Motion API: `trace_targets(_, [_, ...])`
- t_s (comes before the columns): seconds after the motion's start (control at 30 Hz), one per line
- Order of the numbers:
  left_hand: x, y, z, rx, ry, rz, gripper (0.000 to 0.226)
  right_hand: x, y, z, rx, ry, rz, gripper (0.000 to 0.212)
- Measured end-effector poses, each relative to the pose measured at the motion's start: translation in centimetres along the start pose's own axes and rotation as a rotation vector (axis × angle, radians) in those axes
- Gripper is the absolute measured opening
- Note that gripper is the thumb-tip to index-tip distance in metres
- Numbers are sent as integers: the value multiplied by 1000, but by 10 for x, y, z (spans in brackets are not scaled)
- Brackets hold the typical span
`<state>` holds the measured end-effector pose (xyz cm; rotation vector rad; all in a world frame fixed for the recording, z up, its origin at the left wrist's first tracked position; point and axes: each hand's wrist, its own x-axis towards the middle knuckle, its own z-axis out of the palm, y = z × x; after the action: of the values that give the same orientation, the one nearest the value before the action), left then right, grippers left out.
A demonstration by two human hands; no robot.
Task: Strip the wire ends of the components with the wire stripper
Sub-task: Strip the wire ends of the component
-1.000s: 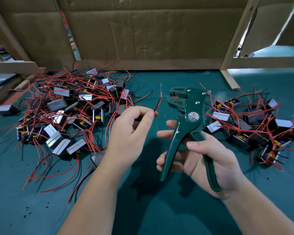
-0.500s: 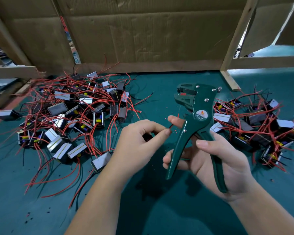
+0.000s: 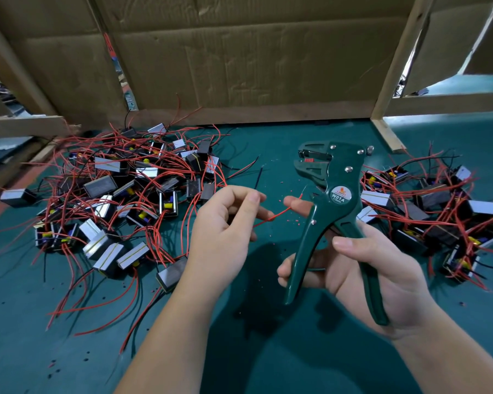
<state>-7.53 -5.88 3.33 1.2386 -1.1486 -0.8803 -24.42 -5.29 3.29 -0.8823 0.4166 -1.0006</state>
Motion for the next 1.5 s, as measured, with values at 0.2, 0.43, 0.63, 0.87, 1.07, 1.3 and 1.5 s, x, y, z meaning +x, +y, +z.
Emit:
trace_targets(0.2, [-1, 0, 0, 7, -72, 39, 16, 0, 0, 0, 19, -28, 20, 74])
trace_targets(0.43, [-1, 3, -1, -67, -126, -14, 12, 2, 0, 1, 24, -47, 49, 74])
trace_targets(0.63, [-2, 5, -1, -116, -153, -72, 9, 1, -1, 3, 54, -28, 36, 78])
trace_targets(0.87, [-2, 9, 0, -150, -101, -57, 12, -1, -5, 1, 50, 10, 21, 80])
trace_targets(1.07, [0, 7, -4, -133, -64, -79, 23, -2, -4, 1, 28, -11, 33, 83])
trace_targets(1.3, [6, 5, -13, -361, -21, -92, 8, -1, -6, -8, 53, -38, 217, 78])
trace_targets(1.5, [5, 6, -12, -370, 11, -71, 14, 1, -5, 5, 115, -100, 354, 36])
